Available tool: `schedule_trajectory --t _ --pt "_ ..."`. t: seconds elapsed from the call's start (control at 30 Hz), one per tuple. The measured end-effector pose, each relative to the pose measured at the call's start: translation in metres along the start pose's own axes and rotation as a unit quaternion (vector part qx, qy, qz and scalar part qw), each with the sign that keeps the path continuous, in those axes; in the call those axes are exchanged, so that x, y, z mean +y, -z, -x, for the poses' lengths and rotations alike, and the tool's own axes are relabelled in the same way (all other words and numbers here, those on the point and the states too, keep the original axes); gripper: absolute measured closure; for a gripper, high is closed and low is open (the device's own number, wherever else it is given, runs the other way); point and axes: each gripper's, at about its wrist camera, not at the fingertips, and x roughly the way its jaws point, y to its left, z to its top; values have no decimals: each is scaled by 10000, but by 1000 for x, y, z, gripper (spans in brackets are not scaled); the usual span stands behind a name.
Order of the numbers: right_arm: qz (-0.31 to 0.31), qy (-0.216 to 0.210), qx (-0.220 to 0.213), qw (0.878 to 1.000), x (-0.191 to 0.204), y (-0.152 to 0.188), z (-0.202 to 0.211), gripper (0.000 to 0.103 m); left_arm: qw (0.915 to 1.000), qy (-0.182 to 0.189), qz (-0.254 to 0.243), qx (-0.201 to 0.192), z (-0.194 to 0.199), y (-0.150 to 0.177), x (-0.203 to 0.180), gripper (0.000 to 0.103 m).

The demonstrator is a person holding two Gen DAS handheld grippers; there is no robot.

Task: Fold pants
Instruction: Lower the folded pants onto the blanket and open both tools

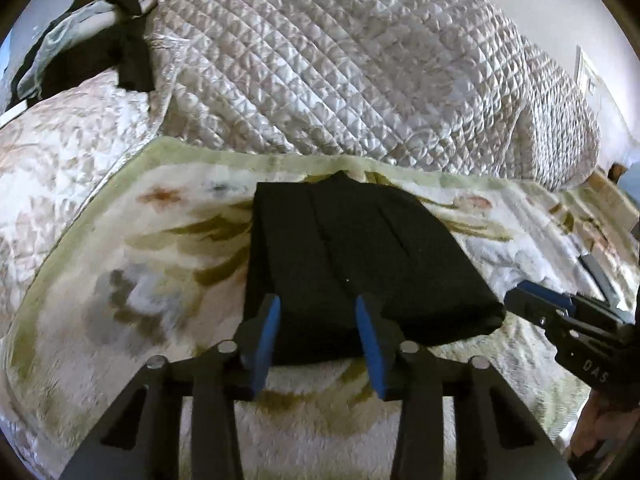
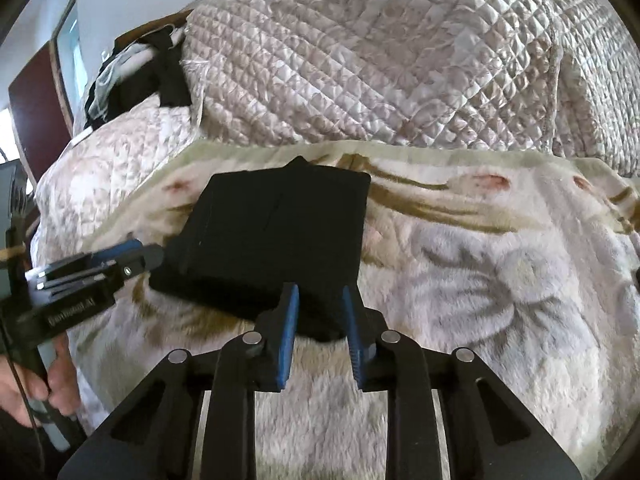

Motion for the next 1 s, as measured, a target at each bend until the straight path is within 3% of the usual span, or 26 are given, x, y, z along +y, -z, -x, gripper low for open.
schedule_trajectory --t 0.07,0.13,0.3,0.6,0.83,0.9,1.0 --pt "12 -59 218 9997 1 1 -14 80 9997 -156 -29 165 -11 3 2 65" --pt "45 -65 428 9991 1 5 -26 80 9992 11 155 374 -19 5 8 65" --pt "114 -61 422 9990 1 6 -27 80 9994 -81 -34 320 -21 7 3 65" --pt "41 -94 380 9992 0 9 -6 80 9991 -195 205 329 -4 3 12 66" --pt "170 29 641 9978 6 21 -3 77 9975 -300 79 639 -2 20 8 66" --pt "230 64 680 9974 7 23 -4 66 9968 -350 102 705 -4 23 11 65" --pt "280 140 757 9966 7 27 -7 62 9950 -454 150 875 -11 28 16 58"
